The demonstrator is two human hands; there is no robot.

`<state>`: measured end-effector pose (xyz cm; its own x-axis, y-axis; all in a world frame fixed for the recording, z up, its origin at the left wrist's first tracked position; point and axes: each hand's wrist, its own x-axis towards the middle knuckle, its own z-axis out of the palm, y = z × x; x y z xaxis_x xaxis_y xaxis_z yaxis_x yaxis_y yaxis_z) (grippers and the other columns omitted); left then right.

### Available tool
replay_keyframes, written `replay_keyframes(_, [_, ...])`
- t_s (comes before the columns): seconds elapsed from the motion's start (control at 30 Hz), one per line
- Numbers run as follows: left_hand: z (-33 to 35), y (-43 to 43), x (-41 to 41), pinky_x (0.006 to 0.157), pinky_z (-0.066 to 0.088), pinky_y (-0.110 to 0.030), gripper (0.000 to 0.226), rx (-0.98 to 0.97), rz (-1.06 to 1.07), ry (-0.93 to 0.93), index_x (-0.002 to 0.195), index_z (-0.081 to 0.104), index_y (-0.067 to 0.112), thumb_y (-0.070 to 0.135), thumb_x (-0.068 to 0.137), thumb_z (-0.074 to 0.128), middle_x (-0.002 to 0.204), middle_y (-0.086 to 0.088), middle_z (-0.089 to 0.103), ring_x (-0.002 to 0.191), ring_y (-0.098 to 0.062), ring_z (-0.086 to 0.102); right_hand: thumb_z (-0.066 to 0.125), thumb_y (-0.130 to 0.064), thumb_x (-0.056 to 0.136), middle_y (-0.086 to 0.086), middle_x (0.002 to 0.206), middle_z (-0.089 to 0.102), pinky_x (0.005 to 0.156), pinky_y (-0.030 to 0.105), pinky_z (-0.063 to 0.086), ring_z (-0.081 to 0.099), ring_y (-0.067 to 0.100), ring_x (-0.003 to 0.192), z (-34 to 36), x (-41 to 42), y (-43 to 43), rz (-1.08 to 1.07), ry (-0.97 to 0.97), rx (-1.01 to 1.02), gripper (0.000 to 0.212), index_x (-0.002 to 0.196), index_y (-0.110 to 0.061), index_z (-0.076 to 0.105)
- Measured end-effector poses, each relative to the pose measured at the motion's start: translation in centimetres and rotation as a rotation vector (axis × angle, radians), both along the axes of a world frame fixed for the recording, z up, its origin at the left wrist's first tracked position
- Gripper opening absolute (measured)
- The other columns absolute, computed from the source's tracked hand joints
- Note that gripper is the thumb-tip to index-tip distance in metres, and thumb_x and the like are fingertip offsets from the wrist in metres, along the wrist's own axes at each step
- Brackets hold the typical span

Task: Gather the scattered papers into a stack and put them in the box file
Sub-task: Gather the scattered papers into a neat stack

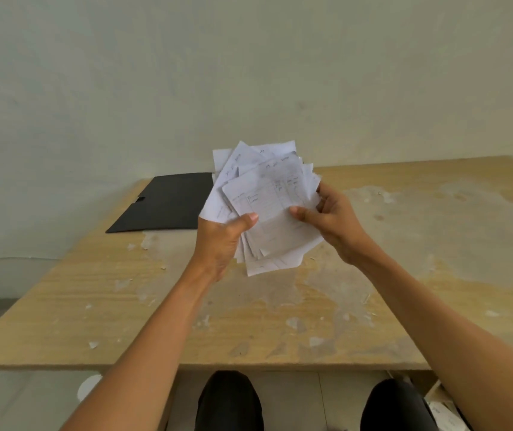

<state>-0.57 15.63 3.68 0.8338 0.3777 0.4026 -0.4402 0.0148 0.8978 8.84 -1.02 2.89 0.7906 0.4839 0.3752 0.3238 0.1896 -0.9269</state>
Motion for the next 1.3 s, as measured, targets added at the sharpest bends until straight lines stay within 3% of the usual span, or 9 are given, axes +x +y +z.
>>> replay_keyframes(0.13, [-1.6,0.1,-0.2,0.082,0.055,-0.030,0.051,-0.013,-0.021,0.046,0.113,0.059,0.024,-0.011,0.077,0.066,0.110,0.000,0.069,0.106,-0.015,0.065,0.071,-0.006,0.080,0.013,0.117,0.066,0.084,0.048,0.057,0.067,0.029,0.102,-2.1,-0.3,0.0,-0.011,0.066,-0.026,0.042,0.119,-0.005,0.055])
replay_keyframes(0.33, [-1.0,0.0,-0.1,0.078,0.056,-0.028,0.048,-0.046,-0.001,0.021,0.108,0.061,0.024,-0.012,0.077,0.065,0.106,-0.001,0.070,0.102,-0.016,0.067,0.070,-0.004,0.081,0.012,0.115,0.067,0.079,0.036,0.058,0.066,0.028,0.102,-1.9,-0.7,0.3,-0.039,0.079,0.046,0.042,0.120,-0.005,0.055])
replay_keyframes(0.43, [-0.2,0.0,0.1,0.077,0.057,-0.032,0.044,-0.044,-0.007,-0.002,0.108,0.064,0.021,-0.010,0.076,0.068,0.105,-0.003,0.072,0.101,-0.019,0.068,0.069,-0.002,0.081,0.013,0.117,0.067,0.080,0.037,0.058,0.066,0.027,0.102,-1.4,-1.0,0.7,-0.037,0.092,0.158,0.043,0.122,-0.008,0.056])
replay_keyframes(0.57, [-0.7,0.2,0.3,0.077,0.057,-0.035,0.041,-0.023,0.010,0.046,0.111,0.065,0.014,-0.006,0.076,0.070,0.104,-0.003,0.073,0.100,-0.021,0.069,0.073,-0.003,0.078,0.018,0.116,0.066,0.076,0.035,0.056,0.067,0.028,0.099,-2.5,-1.3,1.1,-0.052,0.176,0.227,0.039,0.110,-0.014,0.055])
replay_keyframes(0.67, [-2.0,0.2,0.2,0.075,0.057,-0.030,0.043,-0.025,0.015,0.095,0.114,0.063,0.013,-0.005,0.076,0.070,0.107,-0.003,0.072,0.101,-0.020,0.068,0.077,-0.012,0.070,0.014,0.119,0.065,0.076,0.028,0.054,0.066,0.025,0.104,-3.9,-1.5,1.2,-0.067,0.231,0.186,0.059,0.119,-0.015,0.044])
replay_keyframes(0.87, [-3.4,0.2,0.4,0.087,0.056,-0.043,0.041,0.020,0.053,0.146,0.118,0.061,0.011,0.003,0.080,0.071,0.111,-0.004,0.071,0.103,-0.019,0.067,0.075,-0.002,0.073,0.007,0.122,0.063,0.075,0.022,0.055,0.065,0.014,0.106,-4.9,-1.5,1.2,-0.014,0.266,0.177,0.076,0.135,-0.017,0.034])
replay_keyframes(0.97, [-3.3,-0.2,0.6,0.088,0.055,-0.044,0.042,0.011,0.042,0.135,0.119,0.060,0.010,0.003,0.080,0.070,0.112,-0.005,0.070,0.103,-0.020,0.067,0.074,-0.003,0.075,0.006,0.124,0.064,0.085,0.028,0.056,0.064,0.017,0.111,-5.2,-1.3,1.2,0.047,0.249,0.127,0.066,0.133,-0.013,0.044])
replay_keyframes(1.07, [-3.3,-0.3,0.7,0.088,0.055,-0.044,0.044,0.026,0.021,0.119,0.120,0.060,0.012,0.004,0.078,0.073,0.114,-0.006,0.070,0.106,-0.022,0.066,0.071,-0.002,0.079,0.006,0.118,0.068,0.080,0.025,0.055,0.066,0.017,0.106,-5.2,-1.6,1.3,0.005,0.252,0.156,0.049,0.125,-0.008,0.056])
replay_keyframes(1.3, [-2.9,0.2,0.5,0.078,0.058,-0.035,0.036,0.085,0.067,0.124,0.113,0.064,0.012,0.007,0.079,0.073,0.108,-0.003,0.071,0.100,-0.017,0.068,0.069,-0.002,0.080,0.005,0.120,0.066,0.080,0.026,0.055,0.065,0.018,0.109,-5.4,-1.3,0.7,0.072,0.189,0.028,0.050,0.127,-0.009,0.053])
